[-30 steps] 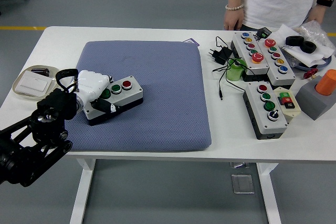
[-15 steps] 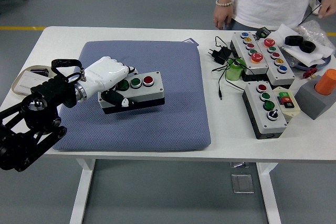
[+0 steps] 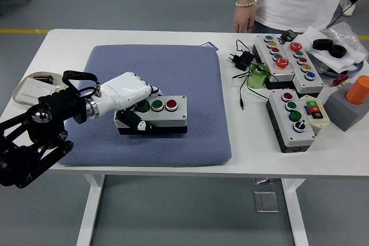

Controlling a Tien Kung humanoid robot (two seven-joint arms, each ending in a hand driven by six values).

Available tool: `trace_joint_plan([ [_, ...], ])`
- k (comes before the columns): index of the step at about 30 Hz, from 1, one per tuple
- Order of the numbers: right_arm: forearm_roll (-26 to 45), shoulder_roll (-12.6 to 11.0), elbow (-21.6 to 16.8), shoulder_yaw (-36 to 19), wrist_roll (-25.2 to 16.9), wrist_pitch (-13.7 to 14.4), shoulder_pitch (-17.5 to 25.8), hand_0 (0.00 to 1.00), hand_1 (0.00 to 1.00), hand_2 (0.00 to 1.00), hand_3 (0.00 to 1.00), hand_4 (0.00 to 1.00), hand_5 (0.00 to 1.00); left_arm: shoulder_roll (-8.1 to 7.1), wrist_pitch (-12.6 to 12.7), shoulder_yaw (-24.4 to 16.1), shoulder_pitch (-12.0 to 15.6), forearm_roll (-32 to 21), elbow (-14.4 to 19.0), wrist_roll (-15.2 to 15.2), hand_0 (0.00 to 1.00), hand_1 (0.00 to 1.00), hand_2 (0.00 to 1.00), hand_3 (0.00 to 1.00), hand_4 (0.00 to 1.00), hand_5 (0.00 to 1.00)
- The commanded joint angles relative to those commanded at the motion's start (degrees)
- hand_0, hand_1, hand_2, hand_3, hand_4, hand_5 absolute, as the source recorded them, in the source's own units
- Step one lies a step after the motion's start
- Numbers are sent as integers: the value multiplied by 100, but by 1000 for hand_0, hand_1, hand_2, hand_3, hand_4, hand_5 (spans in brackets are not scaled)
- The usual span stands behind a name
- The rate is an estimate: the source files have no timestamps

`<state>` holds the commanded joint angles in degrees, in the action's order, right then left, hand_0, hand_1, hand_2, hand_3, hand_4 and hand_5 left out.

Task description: Pick up the button,place it on the desk,press the button,press the button

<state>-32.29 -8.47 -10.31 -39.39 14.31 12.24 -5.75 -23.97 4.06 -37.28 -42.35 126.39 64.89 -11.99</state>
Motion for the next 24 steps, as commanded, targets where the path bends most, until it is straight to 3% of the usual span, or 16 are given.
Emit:
trace_joint_plan([
  [5, -21, -5, 0, 13, -1, -8, 1, 627, 477, 539, 582, 280, 22, 59, 105, 32, -15, 23, -78, -8, 433, 311, 241, 337, 503, 2],
  [8, -28, -8, 0, 17, -1, -12, 2, 627, 477, 539, 582, 280, 22, 105, 10, 17, -13, 28, -160, 40, 433, 311, 241, 337, 503, 2],
  [9, -31, -8, 0, 17, 0, -12, 2, 627, 477, 539, 582, 279, 22, 118, -34, 9, -6, 27, -190, 61, 435, 351, 305, 395, 522, 2],
  [14, -37, -9, 0, 22, -3, -14, 5, 627, 477, 539, 582, 279, 22, 144, -162, 0, 6, 66, -234, 120, 435, 351, 305, 395, 522, 2],
  [15, -44, -9, 0, 21, -3, -15, 6, 627, 477, 539, 582, 279, 22, 147, -183, -1, 6, 72, -236, 128, 452, 406, 402, 464, 435, 2],
  [20, -78, -11, 0, 25, -2, -20, 2, 627, 477, 539, 582, 279, 22, 144, -214, -4, 5, 88, -260, 123, 452, 406, 402, 464, 435, 2],
  [21, -70, -11, 0, 29, -4, -20, 4, 627, 477, 539, 582, 280, 22, 141, -200, -3, 7, 92, -265, 113, 516, 493, 507, 545, 403, 2],
  [24, -71, -11, 0, 35, -4, -22, 3, 627, 477, 539, 582, 280, 22, 137, -168, 2, 10, 97, -279, 88, 516, 493, 507, 545, 403, 2],
])
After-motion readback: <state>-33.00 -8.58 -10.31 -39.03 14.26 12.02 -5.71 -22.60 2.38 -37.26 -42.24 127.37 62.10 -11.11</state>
